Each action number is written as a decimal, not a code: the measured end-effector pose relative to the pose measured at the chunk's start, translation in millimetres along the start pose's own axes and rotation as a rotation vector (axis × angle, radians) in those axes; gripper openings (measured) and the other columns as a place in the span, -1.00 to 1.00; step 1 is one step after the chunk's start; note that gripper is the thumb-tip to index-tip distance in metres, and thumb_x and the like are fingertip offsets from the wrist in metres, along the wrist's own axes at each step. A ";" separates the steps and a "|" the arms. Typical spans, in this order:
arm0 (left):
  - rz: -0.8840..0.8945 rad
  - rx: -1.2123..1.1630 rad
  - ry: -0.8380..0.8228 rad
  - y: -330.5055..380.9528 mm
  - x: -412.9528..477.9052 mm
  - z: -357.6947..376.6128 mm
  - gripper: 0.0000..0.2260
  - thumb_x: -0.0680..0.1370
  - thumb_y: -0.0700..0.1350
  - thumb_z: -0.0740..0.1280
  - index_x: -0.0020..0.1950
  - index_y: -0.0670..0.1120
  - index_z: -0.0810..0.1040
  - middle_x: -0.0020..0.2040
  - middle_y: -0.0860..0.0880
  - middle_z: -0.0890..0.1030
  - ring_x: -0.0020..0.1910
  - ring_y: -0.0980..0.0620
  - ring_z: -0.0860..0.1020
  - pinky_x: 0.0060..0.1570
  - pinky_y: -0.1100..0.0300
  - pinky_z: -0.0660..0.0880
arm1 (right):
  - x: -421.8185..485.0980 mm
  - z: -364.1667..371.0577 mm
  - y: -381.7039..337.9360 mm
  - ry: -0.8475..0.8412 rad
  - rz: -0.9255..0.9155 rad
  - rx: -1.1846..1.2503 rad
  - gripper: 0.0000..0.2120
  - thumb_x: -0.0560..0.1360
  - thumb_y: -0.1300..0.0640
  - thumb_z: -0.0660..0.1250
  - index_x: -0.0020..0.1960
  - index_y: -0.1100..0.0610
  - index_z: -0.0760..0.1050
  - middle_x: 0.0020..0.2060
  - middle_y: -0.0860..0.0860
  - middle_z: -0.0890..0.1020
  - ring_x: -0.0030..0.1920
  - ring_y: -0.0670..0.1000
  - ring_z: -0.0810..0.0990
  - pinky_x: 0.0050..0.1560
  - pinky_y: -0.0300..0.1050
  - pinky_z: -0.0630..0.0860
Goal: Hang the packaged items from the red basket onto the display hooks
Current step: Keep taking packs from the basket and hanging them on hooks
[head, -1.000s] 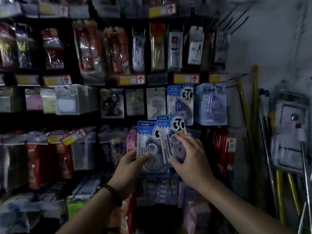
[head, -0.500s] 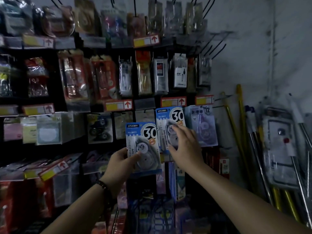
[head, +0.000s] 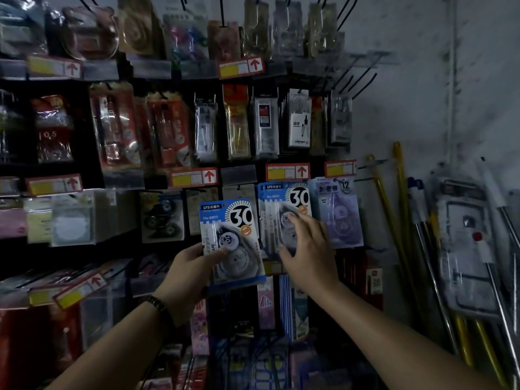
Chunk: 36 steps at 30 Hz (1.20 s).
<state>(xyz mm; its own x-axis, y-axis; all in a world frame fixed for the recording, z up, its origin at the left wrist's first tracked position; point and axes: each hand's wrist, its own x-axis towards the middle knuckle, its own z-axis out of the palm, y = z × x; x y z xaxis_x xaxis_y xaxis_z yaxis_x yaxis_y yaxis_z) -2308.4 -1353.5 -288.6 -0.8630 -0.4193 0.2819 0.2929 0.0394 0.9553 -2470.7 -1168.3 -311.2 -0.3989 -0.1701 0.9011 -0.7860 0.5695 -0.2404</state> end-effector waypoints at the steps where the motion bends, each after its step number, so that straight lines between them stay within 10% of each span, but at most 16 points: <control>1: 0.004 0.003 -0.004 0.5 0.9 -0.4 -0.80 0.68 -0.13 0.40 0.28 -0.14 0.66 0.11 -0.15 0.78 0.08 -0.20 0.77 0.22 -0.29 0.64 | 4.2 -0.5 -0.5 0.002 -0.004 -0.003 -0.32 0.52 0.05 0.51 0.58 0.09 0.35 0.46 -0.01 0.41 0.46 0.06 0.31 0.44 -0.01 0.39; 12: 0.040 0.027 -0.037 3.3 1.2 3.8 -0.81 0.69 -0.11 0.38 0.28 -0.10 0.66 0.10 -0.10 0.79 0.06 -0.12 0.78 -0.02 -0.03 0.67 | 24.1 1.7 1.1 -0.150 0.011 -0.124 -0.30 0.57 0.02 0.41 0.64 0.06 0.24 0.52 0.03 0.35 0.49 0.11 0.27 0.47 0.13 0.42; 19: 0.011 0.041 0.004 1.6 3.4 6.7 -0.82 0.67 -0.10 0.43 0.26 -0.06 0.67 0.12 -0.10 0.78 0.08 -0.15 0.77 0.17 -0.26 0.67 | 29.4 -0.4 -4.1 -0.171 0.026 -0.197 -0.47 0.57 0.01 0.41 0.49 0.04 0.38 0.43 0.03 0.40 0.43 0.10 0.39 0.36 0.09 0.51; 22: -0.014 -0.013 -0.018 4.4 2.9 12.7 -0.82 0.66 -0.13 0.43 0.26 -0.07 0.66 0.09 -0.11 0.79 0.05 -0.16 0.78 0.17 -0.26 0.67 | 18.3 -6.5 -9.2 -0.022 -0.169 -0.037 -0.61 0.59 -0.05 0.33 0.36 0.09 0.52 0.28 0.02 0.49 0.36 0.08 0.46 0.27 0.11 0.56; 27: 0.052 0.017 -0.049 6.7 4.0 31.6 -0.79 0.64 -0.18 0.45 0.28 -0.07 0.67 0.08 -0.10 0.79 0.03 -0.13 0.78 0.10 -0.22 0.70 | -2.5 -17.5 -25.0 -0.166 -0.506 -0.033 -0.25 0.49 -0.25 0.42 0.58 0.03 0.36 0.36 0.03 0.46 0.38 0.10 0.46 0.33 0.14 0.51; 36: 0.097 0.282 -0.041 8.5 8.8 38.6 -0.83 0.64 -0.12 0.47 0.20 -0.11 0.62 0.03 -0.15 0.74 -0.09 -0.14 0.74 -0.02 -0.11 0.73 | -6.6 -8.2 4.0 -0.157 -0.255 -0.020 -0.33 0.51 -0.19 0.28 0.60 -0.05 0.36 0.31 0.02 0.45 0.40 0.10 0.43 0.09 0.11 0.66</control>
<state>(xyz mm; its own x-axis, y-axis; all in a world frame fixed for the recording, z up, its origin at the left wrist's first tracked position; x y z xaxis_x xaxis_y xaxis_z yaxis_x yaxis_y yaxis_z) -2329.4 -1321.9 -274.6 -0.8541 -0.3647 0.3709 0.2539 0.3301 0.9092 -2467.4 -1158.3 -315.1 -0.2591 -0.4313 0.8642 -0.8612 0.5082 -0.0046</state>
